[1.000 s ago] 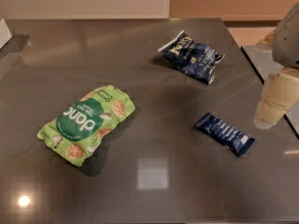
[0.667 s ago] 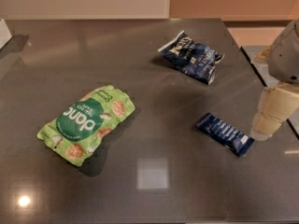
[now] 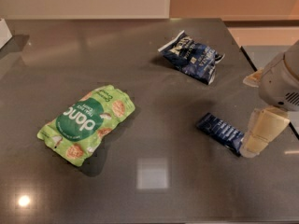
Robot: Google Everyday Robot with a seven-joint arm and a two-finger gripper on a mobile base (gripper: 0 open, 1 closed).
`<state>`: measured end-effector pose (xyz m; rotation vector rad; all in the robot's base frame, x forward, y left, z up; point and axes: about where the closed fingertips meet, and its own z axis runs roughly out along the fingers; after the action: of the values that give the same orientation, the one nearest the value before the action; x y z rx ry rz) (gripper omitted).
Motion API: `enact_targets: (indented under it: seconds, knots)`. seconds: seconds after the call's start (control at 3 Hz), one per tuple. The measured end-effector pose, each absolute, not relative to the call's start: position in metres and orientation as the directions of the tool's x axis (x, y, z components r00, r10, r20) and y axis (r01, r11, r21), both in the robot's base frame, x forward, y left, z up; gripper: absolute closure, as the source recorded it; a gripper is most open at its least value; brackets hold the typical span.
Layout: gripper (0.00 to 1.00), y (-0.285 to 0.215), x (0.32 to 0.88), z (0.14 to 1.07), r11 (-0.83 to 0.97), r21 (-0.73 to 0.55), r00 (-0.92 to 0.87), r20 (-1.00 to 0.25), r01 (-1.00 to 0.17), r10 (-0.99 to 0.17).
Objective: Move rxbar blueberry near green rice chip bag
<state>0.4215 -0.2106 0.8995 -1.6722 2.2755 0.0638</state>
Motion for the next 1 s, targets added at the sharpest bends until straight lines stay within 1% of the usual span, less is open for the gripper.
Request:
enact_targets:
  seconds: [0.33,1.0]
  knots:
    - [0.0,-0.207,0.42,0.879,0.323,-0.136,-0.271,-0.303,-0.937,-0.914]
    - [0.0,-0.202,0.427,0.859,0.338,-0.15,-0.282,-0.305,-0.929,-0.91]
